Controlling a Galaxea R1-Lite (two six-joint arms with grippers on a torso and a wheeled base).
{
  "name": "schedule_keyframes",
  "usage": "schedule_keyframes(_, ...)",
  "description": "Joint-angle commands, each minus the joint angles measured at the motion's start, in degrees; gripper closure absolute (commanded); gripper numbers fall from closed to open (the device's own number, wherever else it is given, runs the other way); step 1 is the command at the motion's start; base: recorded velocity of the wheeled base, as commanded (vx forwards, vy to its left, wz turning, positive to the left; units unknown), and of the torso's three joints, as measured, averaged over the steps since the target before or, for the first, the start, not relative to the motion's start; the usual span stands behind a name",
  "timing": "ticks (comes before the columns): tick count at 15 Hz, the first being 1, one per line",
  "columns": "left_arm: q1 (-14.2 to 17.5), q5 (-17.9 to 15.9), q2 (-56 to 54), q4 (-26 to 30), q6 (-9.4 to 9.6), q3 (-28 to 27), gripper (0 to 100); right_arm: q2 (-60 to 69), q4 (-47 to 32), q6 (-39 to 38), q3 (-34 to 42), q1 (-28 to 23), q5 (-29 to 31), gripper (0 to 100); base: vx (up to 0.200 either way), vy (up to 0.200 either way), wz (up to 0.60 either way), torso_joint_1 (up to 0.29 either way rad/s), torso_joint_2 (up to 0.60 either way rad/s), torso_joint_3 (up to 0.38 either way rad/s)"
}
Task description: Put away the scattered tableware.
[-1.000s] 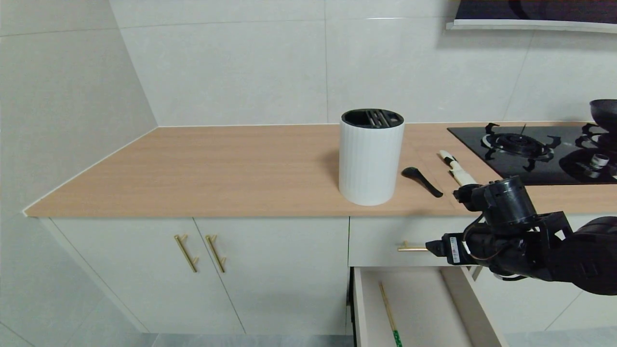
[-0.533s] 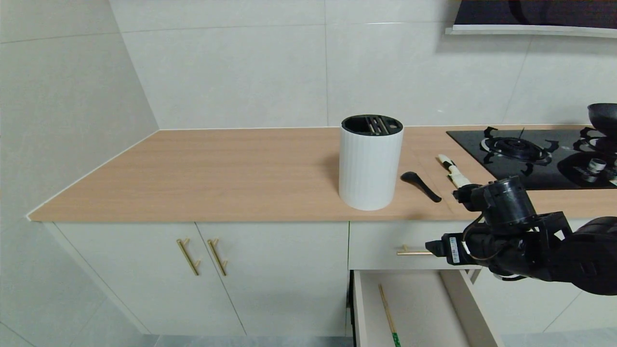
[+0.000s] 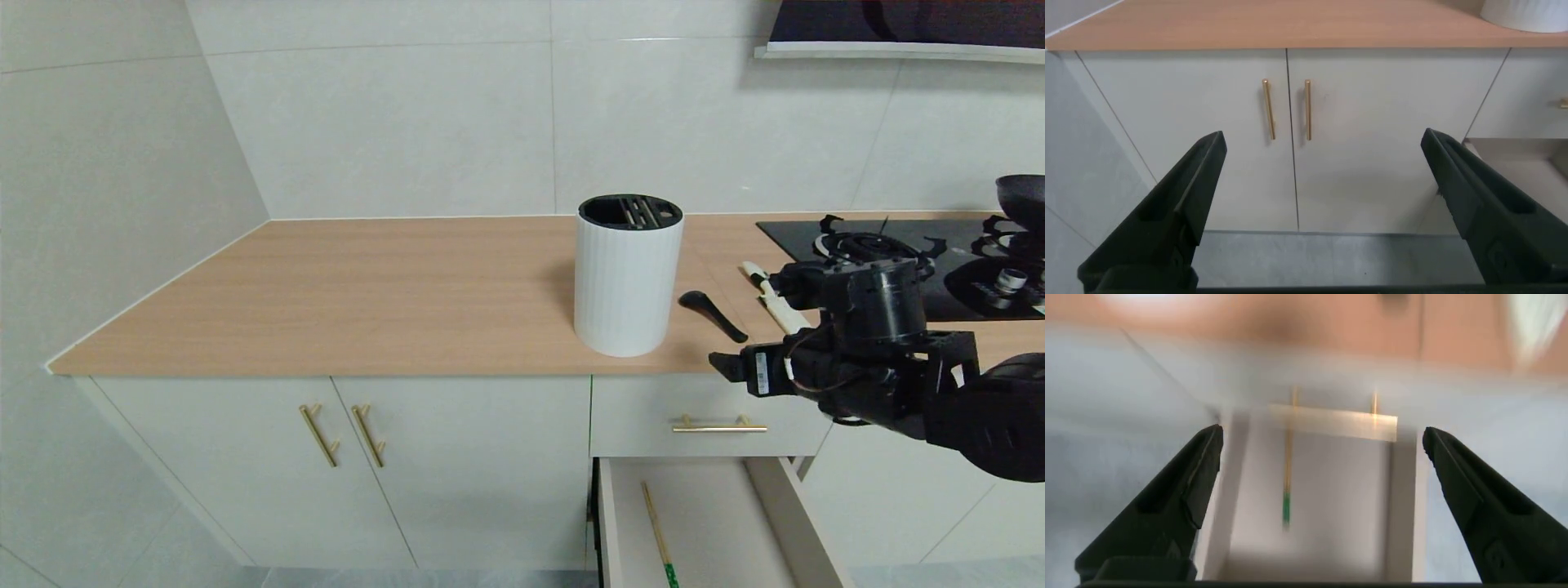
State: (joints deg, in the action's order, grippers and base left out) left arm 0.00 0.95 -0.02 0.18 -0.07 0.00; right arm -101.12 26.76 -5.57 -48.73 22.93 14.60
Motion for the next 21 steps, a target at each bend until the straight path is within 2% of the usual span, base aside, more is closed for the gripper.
schedule_keyframes(1, 0.0, 0.02, 0.02, -0.01, -0.01, 0.0, 0, -2.41, 0.75, 2.93, -5.59, -4.21, -3.97, 0, 0.0, 0.0, 0.0, 0.0, 0.0, 0.0)
schedule_keyframes(3, 0.0, 0.02, 0.02, -0.01, -0.01, 0.0, 0, -6.02, 0.75, 5.57, -10.69, -7.64, -10.3, 0, 0.0, 0.0, 0.0, 0.0, 0.0, 0.0)
schedule_keyframes(7, 0.0, 0.02, 0.02, -0.01, -0.01, 0.0, 0, -12.96, 1.02, 8.65, -16.49, -11.86, -18.74, 0, 0.0, 0.0, 0.0, 0.0, 0.0, 0.0)
schedule_keyframes(10, 0.0, 0.02, 0.02, -0.01, -0.01, 0.0, 0, -14.46, 0.75, 11.9, -16.58, -13.79, -30.95, 0, 0.0, 0.0, 0.0, 0.0, 0.0, 0.0)
schedule_keyframes(14, 0.0, 0.02, 0.02, -0.01, -0.01, 0.0, 0, -20.52, 2.95, 14.62, -18.51, -13.79, -30.78, 0, 0.0, 0.0, 0.0, 0.0, 0.0, 0.0)
schedule_keyframes(17, 0.0, 0.02, 0.02, -0.01, -0.01, 0.0, 0, -26.5, 8.75, 14.36, -22.82, -13.79, -24.62, 0, 0.0, 0.0, 0.0, 0.0, 0.0, 0.0)
schedule_keyframes(21, 0.0, 0.02, 0.02, -0.01, -0.01, 0.0, 0, -29.31, 9.01, 12.87, -26.77, -14.76, -23.92, 0, 0.0, 0.0, 0.0, 0.0, 0.0, 0.0)
